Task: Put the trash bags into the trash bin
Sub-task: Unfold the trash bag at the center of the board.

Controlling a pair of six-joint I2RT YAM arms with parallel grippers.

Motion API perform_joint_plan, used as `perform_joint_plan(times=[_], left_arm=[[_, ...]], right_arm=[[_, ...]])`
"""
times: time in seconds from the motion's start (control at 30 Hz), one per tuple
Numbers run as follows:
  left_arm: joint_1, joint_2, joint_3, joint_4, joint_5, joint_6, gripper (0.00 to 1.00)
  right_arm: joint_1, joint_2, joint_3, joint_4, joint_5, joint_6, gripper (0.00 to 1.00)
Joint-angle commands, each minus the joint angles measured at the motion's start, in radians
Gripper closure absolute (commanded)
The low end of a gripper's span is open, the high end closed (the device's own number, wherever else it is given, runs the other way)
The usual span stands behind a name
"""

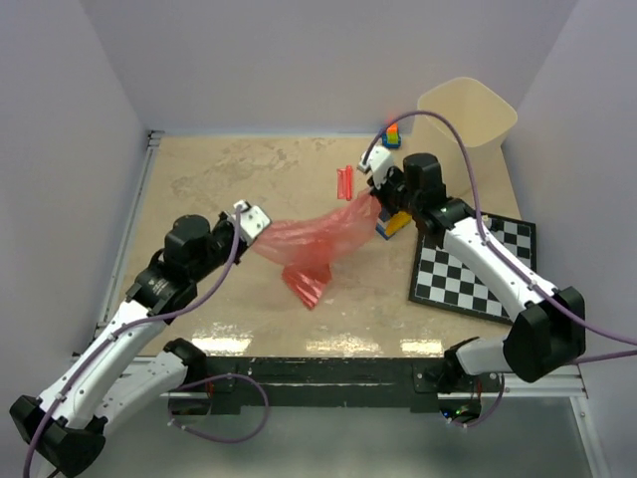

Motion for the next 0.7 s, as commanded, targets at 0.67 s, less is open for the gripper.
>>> perform_joint_plan(times=[0.67], left_arm=[[0.094,0.194,0.288,0.411,0.062,0.046,0.79]], right_arm=[[0.026,0.121,0.602,0.365,0.198,0.435,1.00]])
